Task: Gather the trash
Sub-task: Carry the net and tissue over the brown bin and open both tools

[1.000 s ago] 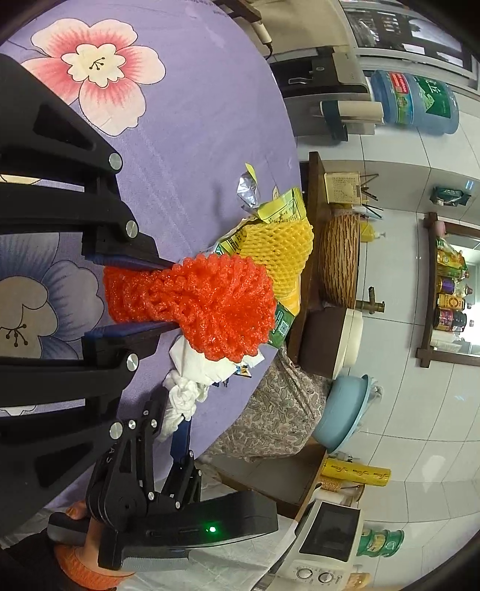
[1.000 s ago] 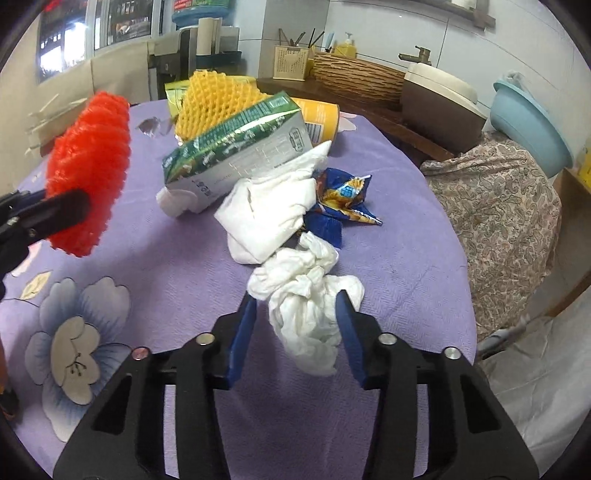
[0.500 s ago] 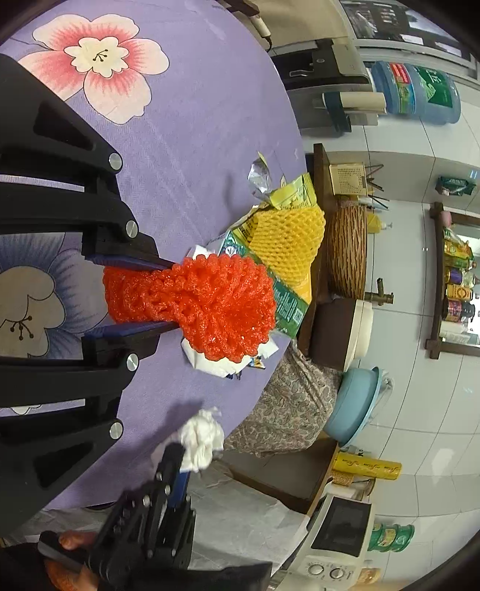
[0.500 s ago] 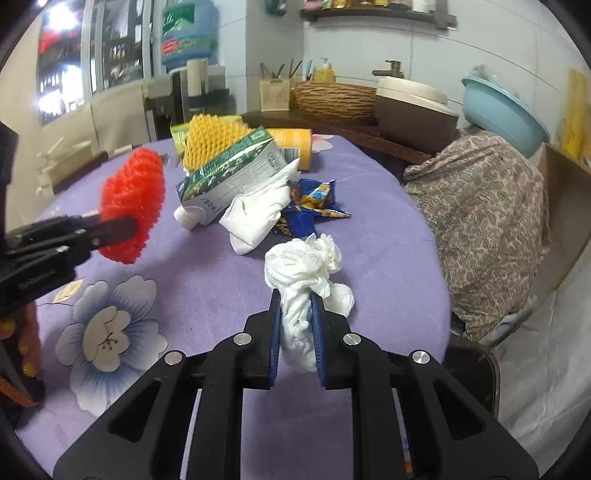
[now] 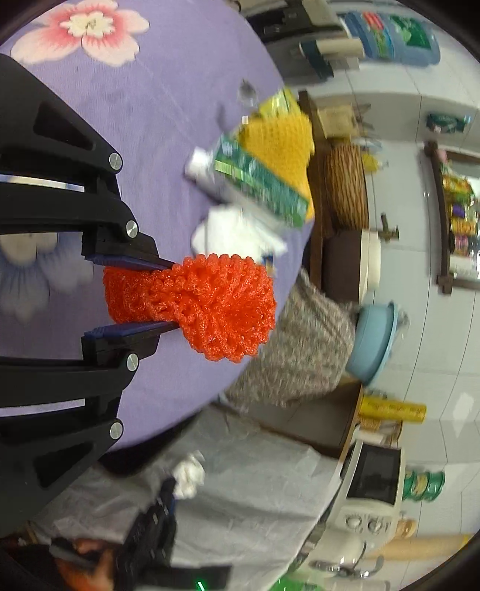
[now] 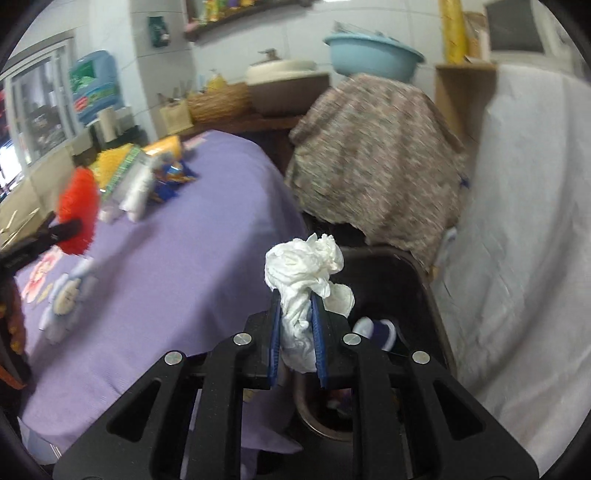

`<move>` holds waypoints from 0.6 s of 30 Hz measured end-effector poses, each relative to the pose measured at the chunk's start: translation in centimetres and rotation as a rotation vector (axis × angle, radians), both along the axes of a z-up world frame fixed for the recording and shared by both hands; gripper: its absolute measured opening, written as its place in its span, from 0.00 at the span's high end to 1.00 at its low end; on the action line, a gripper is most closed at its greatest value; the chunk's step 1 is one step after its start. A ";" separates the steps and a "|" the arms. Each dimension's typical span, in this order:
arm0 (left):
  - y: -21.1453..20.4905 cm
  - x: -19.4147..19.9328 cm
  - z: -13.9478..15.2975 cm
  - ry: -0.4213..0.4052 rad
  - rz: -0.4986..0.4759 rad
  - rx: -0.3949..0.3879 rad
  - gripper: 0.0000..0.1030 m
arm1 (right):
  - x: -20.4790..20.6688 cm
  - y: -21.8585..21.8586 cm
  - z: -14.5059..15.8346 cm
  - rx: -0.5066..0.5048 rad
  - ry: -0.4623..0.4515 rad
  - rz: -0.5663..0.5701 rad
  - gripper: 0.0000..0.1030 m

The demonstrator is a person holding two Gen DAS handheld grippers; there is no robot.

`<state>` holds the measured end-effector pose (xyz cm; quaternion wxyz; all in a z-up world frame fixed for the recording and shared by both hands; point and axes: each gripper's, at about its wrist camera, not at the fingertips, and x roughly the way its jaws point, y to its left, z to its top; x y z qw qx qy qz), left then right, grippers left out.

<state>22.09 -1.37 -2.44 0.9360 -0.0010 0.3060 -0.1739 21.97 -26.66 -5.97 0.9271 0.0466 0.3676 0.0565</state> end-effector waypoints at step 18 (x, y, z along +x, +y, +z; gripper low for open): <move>-14.3 0.8 -2.5 0.158 -0.277 0.021 0.76 | 4.8 -7.0 -17.0 0.082 0.359 -0.150 0.82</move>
